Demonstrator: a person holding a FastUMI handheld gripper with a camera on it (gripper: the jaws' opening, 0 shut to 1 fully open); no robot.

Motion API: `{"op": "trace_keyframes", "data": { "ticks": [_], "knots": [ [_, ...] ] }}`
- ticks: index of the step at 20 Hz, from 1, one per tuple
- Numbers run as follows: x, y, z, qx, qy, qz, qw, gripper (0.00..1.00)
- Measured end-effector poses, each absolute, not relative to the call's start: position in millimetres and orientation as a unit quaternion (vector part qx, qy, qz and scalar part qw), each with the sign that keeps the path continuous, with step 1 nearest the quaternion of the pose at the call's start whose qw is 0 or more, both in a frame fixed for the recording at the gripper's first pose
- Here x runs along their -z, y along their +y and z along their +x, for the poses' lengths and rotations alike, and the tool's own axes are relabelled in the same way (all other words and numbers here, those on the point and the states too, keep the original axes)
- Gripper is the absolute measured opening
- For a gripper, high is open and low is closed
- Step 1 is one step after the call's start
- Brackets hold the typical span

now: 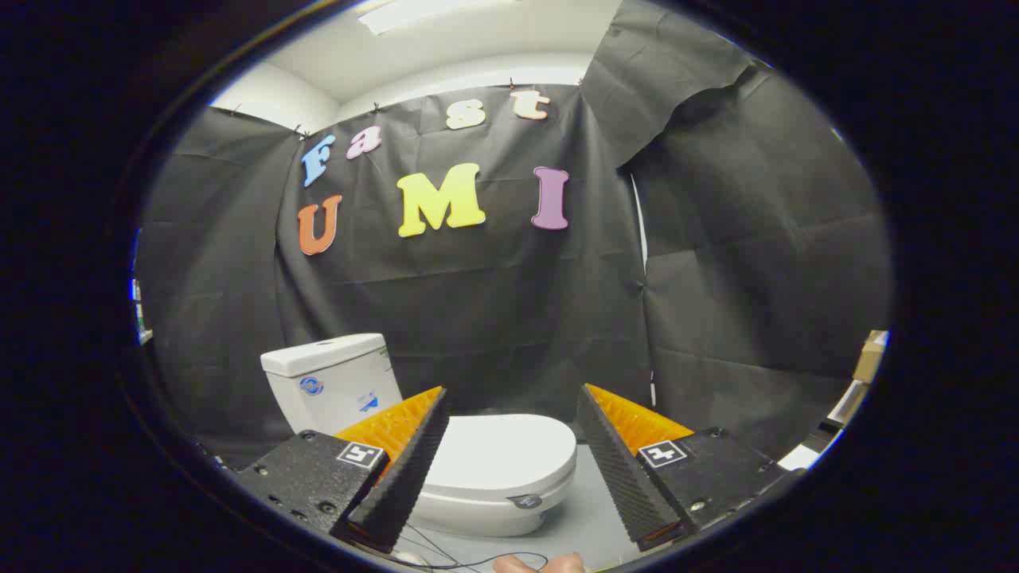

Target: Open the toilet lid.

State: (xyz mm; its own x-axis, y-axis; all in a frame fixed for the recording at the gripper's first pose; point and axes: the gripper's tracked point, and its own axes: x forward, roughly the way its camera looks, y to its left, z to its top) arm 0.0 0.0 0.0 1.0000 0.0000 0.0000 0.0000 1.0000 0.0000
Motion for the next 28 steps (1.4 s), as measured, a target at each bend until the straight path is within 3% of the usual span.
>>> {"op": "trace_keyframes", "data": {
  "ticks": [28],
  "knots": [
    [11.3,-18.2,2.3,0.031,0.0,-0.035,0.999,1.0]
  ]
}}
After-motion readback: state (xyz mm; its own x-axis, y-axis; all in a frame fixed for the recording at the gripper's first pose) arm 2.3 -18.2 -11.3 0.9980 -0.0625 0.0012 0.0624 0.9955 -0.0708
